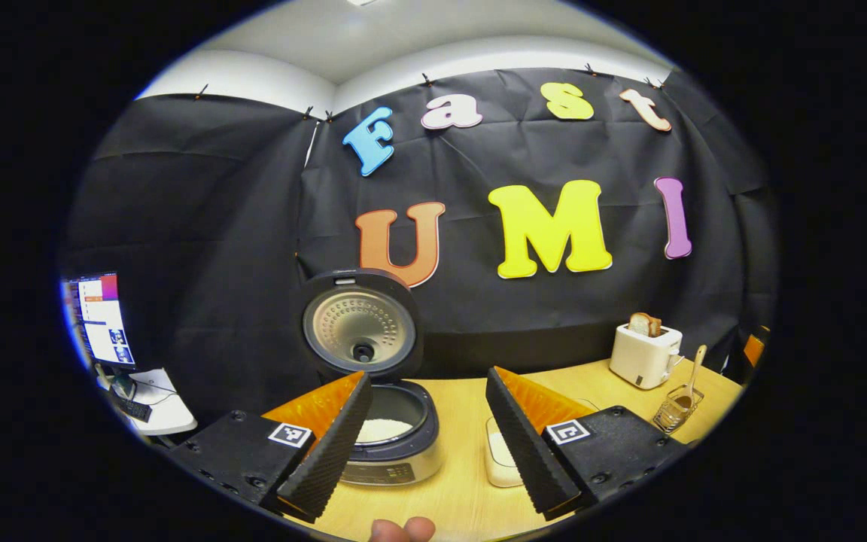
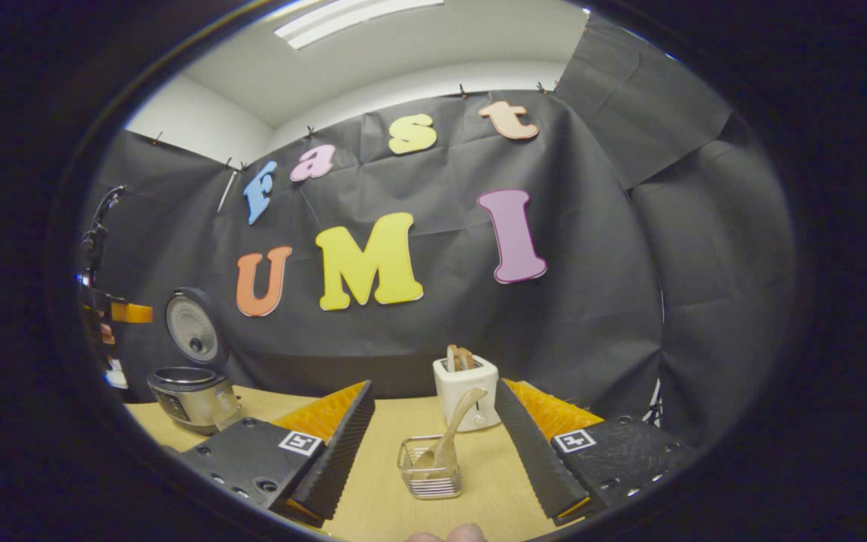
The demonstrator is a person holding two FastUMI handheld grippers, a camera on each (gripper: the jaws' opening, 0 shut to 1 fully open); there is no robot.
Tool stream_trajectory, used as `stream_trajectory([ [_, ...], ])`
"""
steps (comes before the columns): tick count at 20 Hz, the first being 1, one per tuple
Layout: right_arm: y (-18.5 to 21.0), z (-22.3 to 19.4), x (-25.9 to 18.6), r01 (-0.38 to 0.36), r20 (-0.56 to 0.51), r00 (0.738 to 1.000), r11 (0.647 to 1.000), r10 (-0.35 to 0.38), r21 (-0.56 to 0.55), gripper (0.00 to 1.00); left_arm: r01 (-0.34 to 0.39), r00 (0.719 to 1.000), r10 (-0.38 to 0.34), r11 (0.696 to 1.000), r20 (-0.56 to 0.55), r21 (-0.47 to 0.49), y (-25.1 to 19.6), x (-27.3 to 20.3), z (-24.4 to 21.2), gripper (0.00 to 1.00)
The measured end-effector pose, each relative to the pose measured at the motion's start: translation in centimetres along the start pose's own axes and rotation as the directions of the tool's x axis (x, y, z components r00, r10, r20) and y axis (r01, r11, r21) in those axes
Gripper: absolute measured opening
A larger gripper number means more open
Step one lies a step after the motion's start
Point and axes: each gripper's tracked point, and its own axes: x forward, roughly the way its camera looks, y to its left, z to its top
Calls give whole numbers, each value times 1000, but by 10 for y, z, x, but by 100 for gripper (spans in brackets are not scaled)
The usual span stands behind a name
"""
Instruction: Close the left gripper, press the button to open the rice cooker; take a wooden spoon from the chopstick holder with the right hand, scoop a spoonful of rice and pour it into the rice cooker, then put the wooden spoon back into the chopstick holder.
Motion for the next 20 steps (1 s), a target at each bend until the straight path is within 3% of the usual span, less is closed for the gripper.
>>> stream_trajectory([
  [1, -3, -3, 2, 2, -14, 1000, 1000, -2, 2, 96, 10, 1000, -9, 1000, 5, -10, -8, -4, -6, 97],
  [4, -14, -19, 14, 17, -61, 998, 1000, -17, -7, 95, 27, 1000, -27, 1000, 10, -10, -28, -14, -24, 92],
  [5, -16, -23, 19, 18, -77, 997, 1000, -18, -6, 99, 27, 1000, -27, 1000, 11, -6, -32, -18, -31, 97],
  [6, -18, -28, 24, 16, -93, 996, 1000, -16, -2, 92, 24, 1000, -24, 1000, 14, -4, -35, -23, -34, 97],
  [9, -23, -43, 44, 6, -149, 989, 1000, -4, 9, 95, 20, 1000, -20, 1000, 14, -8, -41, -32, -43, 97],
  [14, -24, -65, 69, -10, -213, 977, 1000, 13, 15, 92, 6, 1000, -6, 1000, 28, -27, -38, -40, -49, 97],
  [20, -23, -82, 103, -28, -271, 962, 999, 31, 16, 96, 4, 1000, -4, 1000, 17, -5, -38, -40, -62, 97],
])
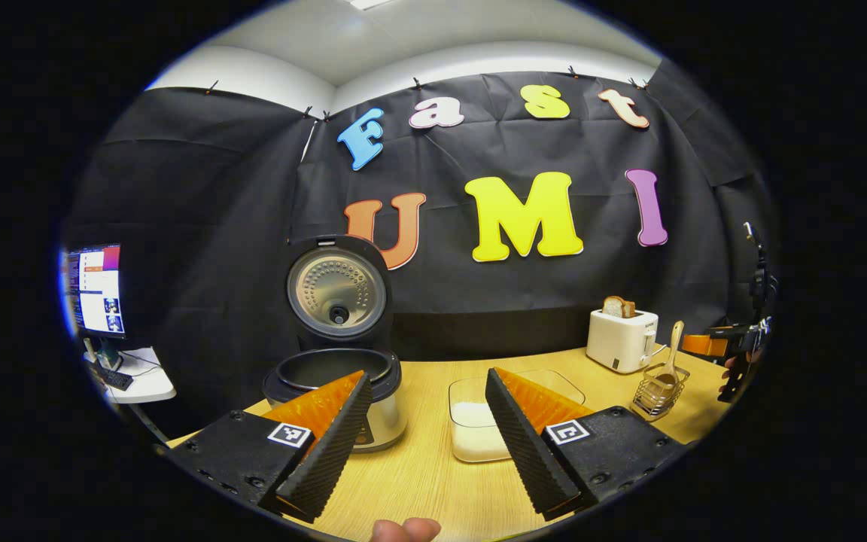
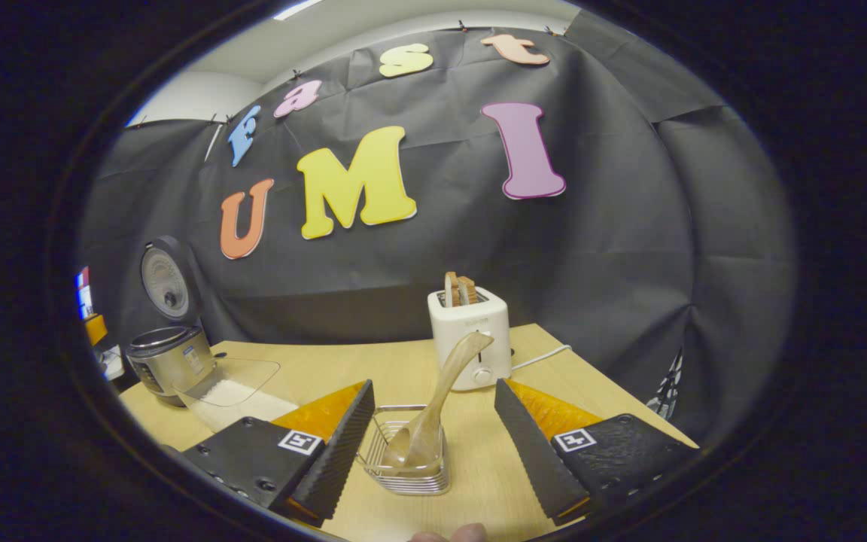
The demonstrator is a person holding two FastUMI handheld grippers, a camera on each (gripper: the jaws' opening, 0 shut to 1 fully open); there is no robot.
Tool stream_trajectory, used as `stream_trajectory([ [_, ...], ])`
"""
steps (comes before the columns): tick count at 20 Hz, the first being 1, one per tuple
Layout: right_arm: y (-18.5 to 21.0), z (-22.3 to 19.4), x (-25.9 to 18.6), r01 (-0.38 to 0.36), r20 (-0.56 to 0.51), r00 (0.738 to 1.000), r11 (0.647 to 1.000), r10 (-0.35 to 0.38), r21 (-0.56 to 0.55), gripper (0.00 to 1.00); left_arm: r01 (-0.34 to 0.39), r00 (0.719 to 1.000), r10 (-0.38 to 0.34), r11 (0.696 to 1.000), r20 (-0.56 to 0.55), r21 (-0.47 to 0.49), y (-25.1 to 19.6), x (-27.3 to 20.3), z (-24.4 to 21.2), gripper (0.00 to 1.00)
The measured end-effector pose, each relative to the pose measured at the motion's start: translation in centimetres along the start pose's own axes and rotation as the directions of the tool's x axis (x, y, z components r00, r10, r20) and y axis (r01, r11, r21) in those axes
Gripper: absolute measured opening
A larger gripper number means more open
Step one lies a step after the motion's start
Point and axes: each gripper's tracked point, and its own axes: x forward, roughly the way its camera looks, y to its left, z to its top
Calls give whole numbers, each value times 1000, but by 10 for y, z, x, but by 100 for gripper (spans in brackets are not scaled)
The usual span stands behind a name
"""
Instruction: Close the left gripper, press the button to open the rice cooker; take a wooden spoon from the chopstick holder with the right hand, scoop a spoonful of rice and pour it into the rice cooker, then put the wooden spoon back into the chopstick holder.
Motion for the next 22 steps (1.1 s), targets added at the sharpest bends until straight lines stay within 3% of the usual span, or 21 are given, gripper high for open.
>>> stream_trajectory([
  [1, -1, -1, 8, -3, -14, 1000, 1000, 3, 14, 92, -1, 1000, 1, 1000, 1, 4, 0, 0, -1, 97],
  [2, -2, -3, 17, -6, -28, 1000, 1000, 7, 28, 96, -2, 1000, 2, 1000, 2, 6, 0, 0, 0, 97],
  [13, -9, -30, 75, -57, -136, 987, 982, 82, 179, 92, -36, 999, 36, 999, -21, 22, 14, 3, -12, 97],
  [15, -3, -33, 83, -70, -148, 984, 977, 101, 200, 95, -39, 999, 40, 999, -27, 27, 15, 3, -13, 98],
  [16, 0, -30, 90, -70, -149, 983, 976, 102, 205, 92, -42, 999, 42, 999, -29, 28, 15, 4, -14, 97],
  [17, 1, -30, 95, -69, -156, 983, 977, 102, 202, 71, -42, 999, 43, 999, -29, 29, 16, 5, -15, 97],
  [18, 0, -35, 98, -71, -165, 981, 978, 104, 198, 68, -42, 999, 43, 999, -29, 29, 16, 5, -14, 98],
  [19, 1, -36, 100, -80, -170, 979, 976, 115, 201, 74, -44, 999, 45, 999, -31, 29, 15, 6, -14, 98],
  [20, 0, -39, 101, -78, -177, 977, 975, 116, 207, 67, -43, 998, 44, 999, -33, 28, 16, 6, -15, 97],
  [22, -4, -43, 104, -70, -188, 976, 976, 110, 207, 39, -43, 998, 44, 999, -37, 26, 16, 6, -17, 98],
])
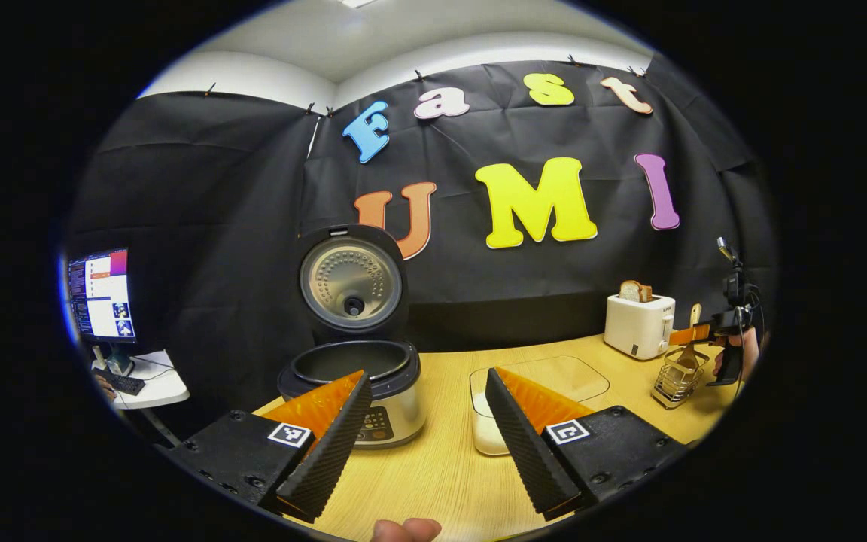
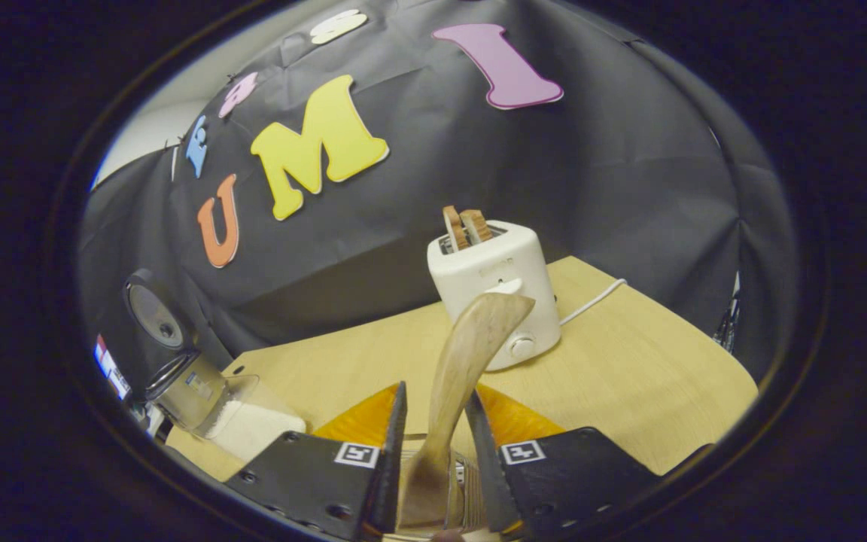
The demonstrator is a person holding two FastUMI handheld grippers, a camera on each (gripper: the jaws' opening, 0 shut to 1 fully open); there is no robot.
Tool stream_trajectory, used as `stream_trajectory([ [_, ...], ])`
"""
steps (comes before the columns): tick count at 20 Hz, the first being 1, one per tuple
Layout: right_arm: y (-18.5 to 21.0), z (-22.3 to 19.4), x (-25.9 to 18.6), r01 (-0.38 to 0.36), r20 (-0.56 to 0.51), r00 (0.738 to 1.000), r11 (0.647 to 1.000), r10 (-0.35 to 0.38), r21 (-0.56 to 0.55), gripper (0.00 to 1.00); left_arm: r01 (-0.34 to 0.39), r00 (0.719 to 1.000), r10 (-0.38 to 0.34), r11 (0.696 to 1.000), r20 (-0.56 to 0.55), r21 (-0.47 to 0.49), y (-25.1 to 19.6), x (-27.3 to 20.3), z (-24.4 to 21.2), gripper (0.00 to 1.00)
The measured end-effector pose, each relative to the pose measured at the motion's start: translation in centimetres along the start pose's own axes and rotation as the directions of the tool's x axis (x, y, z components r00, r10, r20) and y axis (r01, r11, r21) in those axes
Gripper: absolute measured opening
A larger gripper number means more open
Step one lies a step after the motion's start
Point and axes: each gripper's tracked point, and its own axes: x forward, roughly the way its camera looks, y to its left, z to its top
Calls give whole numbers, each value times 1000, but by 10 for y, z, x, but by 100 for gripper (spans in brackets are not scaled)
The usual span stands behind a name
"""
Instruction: Close the left gripper, press the button to open the rice cooker; take a wooden spoon from the chopstick holder with the right hand, scoop a spoonful of rice and pour it into the rice cooker, then put the wooden spoon back into the chopstick holder.
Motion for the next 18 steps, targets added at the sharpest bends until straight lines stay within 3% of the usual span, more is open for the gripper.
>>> stream_trajectory([
  [2, 1, 0, 1, -15, 1, 1000, 1000, 15, 22, 22, -2, 1000, 2, 1000, -4, 1, 1, 1, -2, 97],
  [4, 7, 5, -3, -46, 17, 999, 998, 45, 47, 18, -5, 1000, 5, 1000, -5, 0, 3, 0, -2, 98],
  [6, 8, 6, -5, -32, 26, 999, 999, 31, 25, 5, -6, 1000, 6, 1000, -6, 0, 4, -1, -3, 97],
  [13, 32, 39, -30, 0, 143, 990, 997, 12, -84, 5, -7, 1000, 7, 1000, 18, -8, 9, -4, -4, 97],
  [18, 49, 68, -51, 69, 247, 969, 984, -26, -165, 0, -12, 998, 14, 999, 61, -30, 23, -9, -3, 97],
])
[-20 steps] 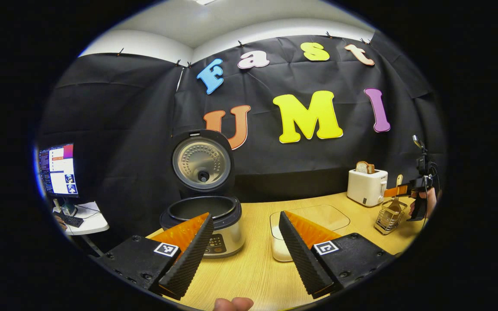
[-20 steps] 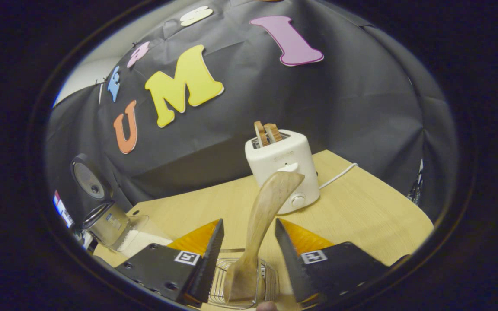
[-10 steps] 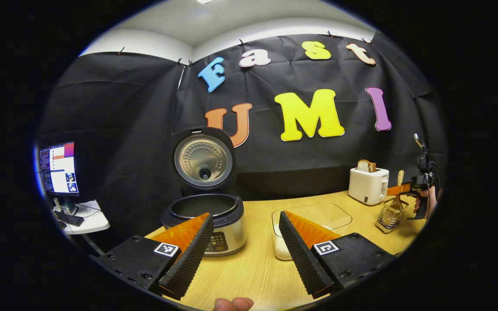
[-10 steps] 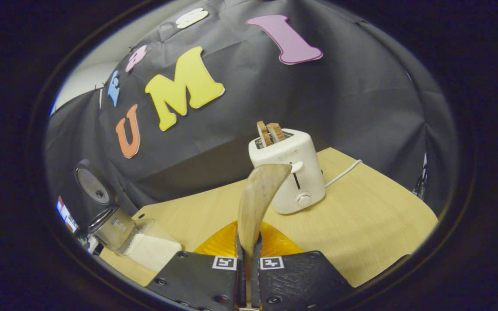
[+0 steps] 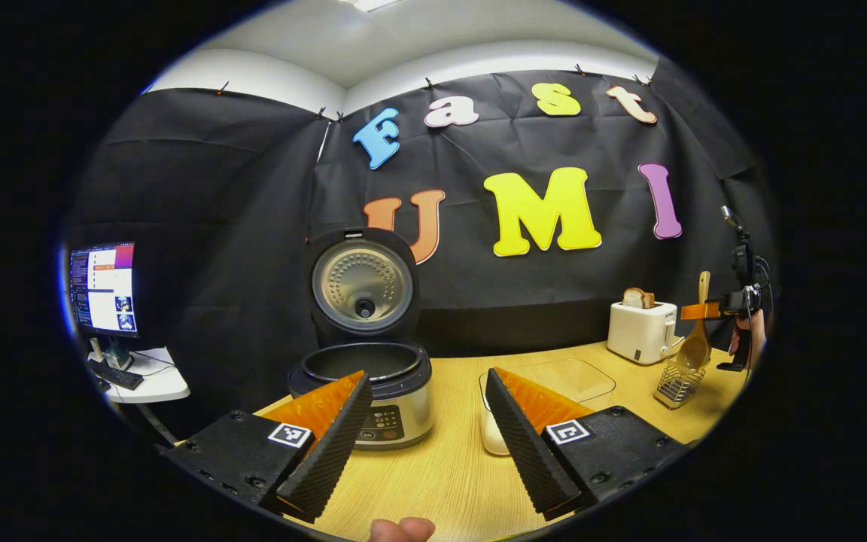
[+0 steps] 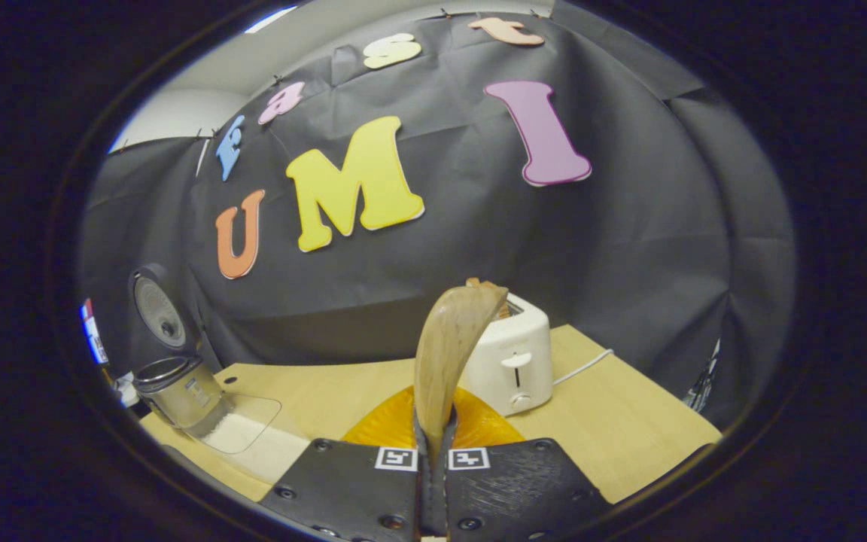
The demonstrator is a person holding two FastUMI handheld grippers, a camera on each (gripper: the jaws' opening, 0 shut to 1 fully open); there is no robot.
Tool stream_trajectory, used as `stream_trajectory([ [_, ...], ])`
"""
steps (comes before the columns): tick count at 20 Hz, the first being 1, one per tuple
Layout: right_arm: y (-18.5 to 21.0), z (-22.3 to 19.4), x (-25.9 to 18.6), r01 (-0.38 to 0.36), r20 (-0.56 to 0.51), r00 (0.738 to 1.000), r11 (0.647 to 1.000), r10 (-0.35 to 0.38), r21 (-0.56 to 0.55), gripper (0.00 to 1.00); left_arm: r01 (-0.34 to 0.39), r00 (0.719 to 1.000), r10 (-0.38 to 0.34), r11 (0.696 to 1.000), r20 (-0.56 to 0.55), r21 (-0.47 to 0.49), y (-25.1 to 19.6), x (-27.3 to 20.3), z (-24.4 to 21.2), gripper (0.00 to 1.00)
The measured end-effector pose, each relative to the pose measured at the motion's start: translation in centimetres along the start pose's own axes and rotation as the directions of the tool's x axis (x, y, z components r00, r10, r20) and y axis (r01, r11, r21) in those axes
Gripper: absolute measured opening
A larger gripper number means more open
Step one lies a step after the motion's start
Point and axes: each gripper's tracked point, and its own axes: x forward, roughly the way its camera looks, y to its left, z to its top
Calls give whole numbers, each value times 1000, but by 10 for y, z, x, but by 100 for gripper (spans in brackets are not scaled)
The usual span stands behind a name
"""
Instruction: Close the left gripper, press the button to open the rice cooker; take a wooden spoon from the chopstick holder with the right hand, scoop a spoonful of rice and pour it into the rice cooker, then put the wooden spoon back into the chopstick holder.
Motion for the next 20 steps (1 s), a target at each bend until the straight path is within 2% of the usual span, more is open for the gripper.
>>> stream_trajectory([
  [4, 22, 32, -17, 24, 68, 997, 999, -22, -37, 0, 16, 999, -15, 1000, 28, -21, 12, -1, 1, 97],
  [5, 35, 41, -20, 19, 84, 996, 999, -15, -47, 0, 25, 999, -24, 999, 34, -26, 15, -2, 2, 92],
  [6, 50, 49, -23, 10, 102, 995, 998, -5, -55, 0, 33, 999, -32, 999, 36, -27, 18, -3, 2, 97],
  [10, 134, 62, -15, -70, 122, 989, 993, 82, -94, 0, 42, 999, -41, 999, 32, -35, 32, -6, 0, 97],
  [16, 262, 15, 31, -221, 19, 974, 964, 226, -147, 0, 43, 999, -42, 999, 22, -21, 53, -16, 2, 97],
  [20, 303, -42, 58, -241, -75, 970, 949, 230, -206, 0, 36, 999, -37, 999, 8, 19, 63, -21, 3, 97],
])
